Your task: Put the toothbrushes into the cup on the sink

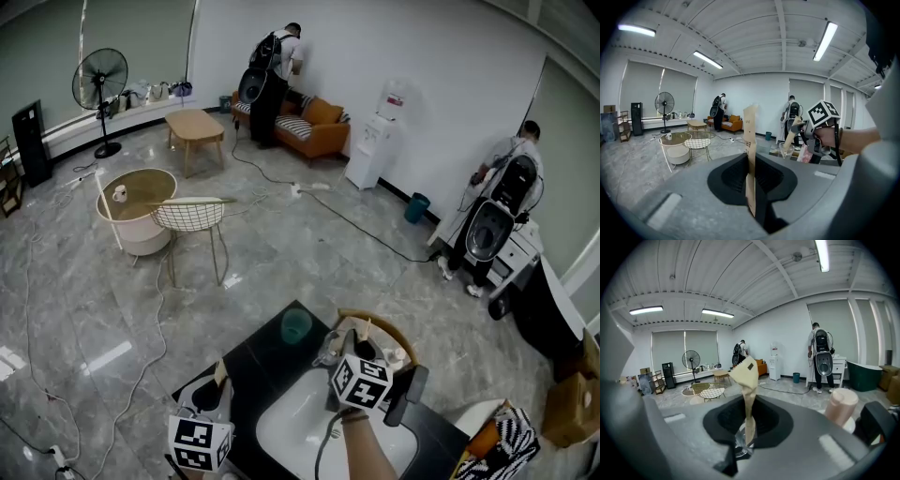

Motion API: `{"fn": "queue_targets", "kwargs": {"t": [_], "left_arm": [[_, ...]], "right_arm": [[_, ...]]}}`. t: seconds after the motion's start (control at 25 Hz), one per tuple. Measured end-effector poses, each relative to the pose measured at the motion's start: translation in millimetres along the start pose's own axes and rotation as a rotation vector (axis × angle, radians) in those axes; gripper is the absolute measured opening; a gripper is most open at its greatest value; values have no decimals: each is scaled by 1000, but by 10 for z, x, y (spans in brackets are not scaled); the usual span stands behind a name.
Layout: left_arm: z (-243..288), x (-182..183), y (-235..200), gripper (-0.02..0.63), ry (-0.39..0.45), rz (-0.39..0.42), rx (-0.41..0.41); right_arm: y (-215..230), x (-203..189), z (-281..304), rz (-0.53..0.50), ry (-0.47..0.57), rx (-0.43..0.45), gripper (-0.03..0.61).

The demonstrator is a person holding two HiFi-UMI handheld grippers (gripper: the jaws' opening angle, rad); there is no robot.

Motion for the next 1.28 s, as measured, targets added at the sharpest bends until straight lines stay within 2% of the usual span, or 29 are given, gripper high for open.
{"fn": "queue_targets", "kwargs": {"t": [0.48,0.52,0.64,0.72,1.28], "left_arm": [[32,-19,-63,38,-4,-4,-3],[34,-20,-61,38,-3,-5,-4],[37,-18,-36,38,-3,-7,-10],[34,-12,-19,38,-1,-8,-15],[-144,22,2,38,14,1,-41]], "right_arm": [[61,-186,31,34,-14,-60,40],[66,-198,24,38,-17,-64,50],[76,-235,2,44,-35,-76,157],[81,-257,-27,45,-50,-91,175],[31,-397,-367,87,-73,-140,189]]}}
Point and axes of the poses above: the fingertips, and each gripper's own axes: z forward along the fingers, y to its right, x out of its top, the point moved 4 cm from there along -z, backward along the fingers, and after that the axes turned 6 degrees about x, right-handed, at the moved point
